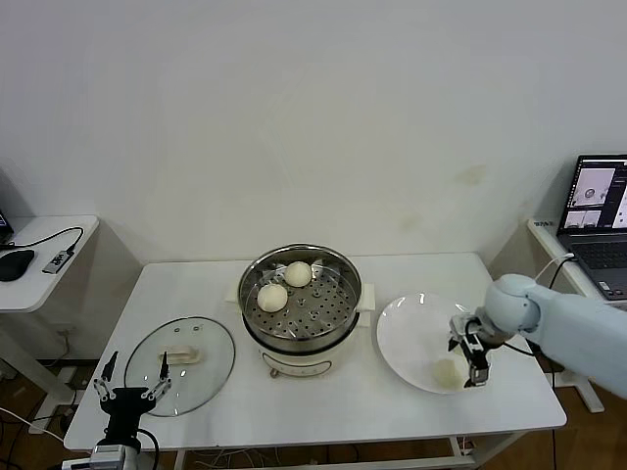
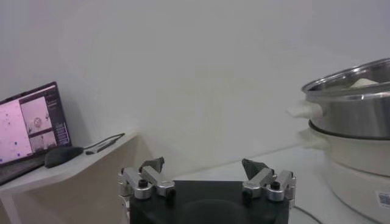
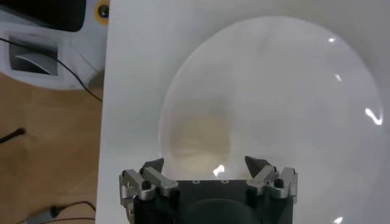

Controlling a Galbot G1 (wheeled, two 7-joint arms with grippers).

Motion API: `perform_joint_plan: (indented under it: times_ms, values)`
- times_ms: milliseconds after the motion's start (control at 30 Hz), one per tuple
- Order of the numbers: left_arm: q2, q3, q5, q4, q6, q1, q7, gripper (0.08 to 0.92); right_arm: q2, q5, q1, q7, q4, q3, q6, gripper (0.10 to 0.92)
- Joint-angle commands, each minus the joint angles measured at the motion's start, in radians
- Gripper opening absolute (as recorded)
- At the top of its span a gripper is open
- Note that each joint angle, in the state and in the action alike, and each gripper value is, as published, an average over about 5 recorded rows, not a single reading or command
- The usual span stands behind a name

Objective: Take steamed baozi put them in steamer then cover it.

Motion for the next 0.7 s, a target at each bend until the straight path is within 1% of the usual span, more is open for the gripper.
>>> perform_joint_plan:
  times_ms: [33,100,233,333,700]
  values:
    - [0.0,0.003,0.001,0.002,0.0,-0.001,0.0,0.823,0.025,-0.007,-0.069,0.011,-0.027,0.046,0.006,0.814]
    - [0.0,0.003,0.001,0.002,0.0,-0.001,0.0,0.823,0.03,-0.001,-0.065,0.012,-0.029,0.048,0.001,0.797]
    - [-0.001,0.003,0.001,0.003,0.0,-0.002,0.0,0.823,0.036,0.005,-0.055,0.012,-0.034,0.052,-0.006,0.73]
    - [-0.002,0.004,0.001,0.003,0.0,-0.002,0.0,0.823,0.036,0.006,-0.049,0.01,-0.035,0.051,-0.008,0.695]
    - [-0.003,0.003,0.002,-0.001,0.0,0.0,0.0,0.823,0.03,0.009,0.018,-0.008,-0.032,0.038,-0.01,0.624]
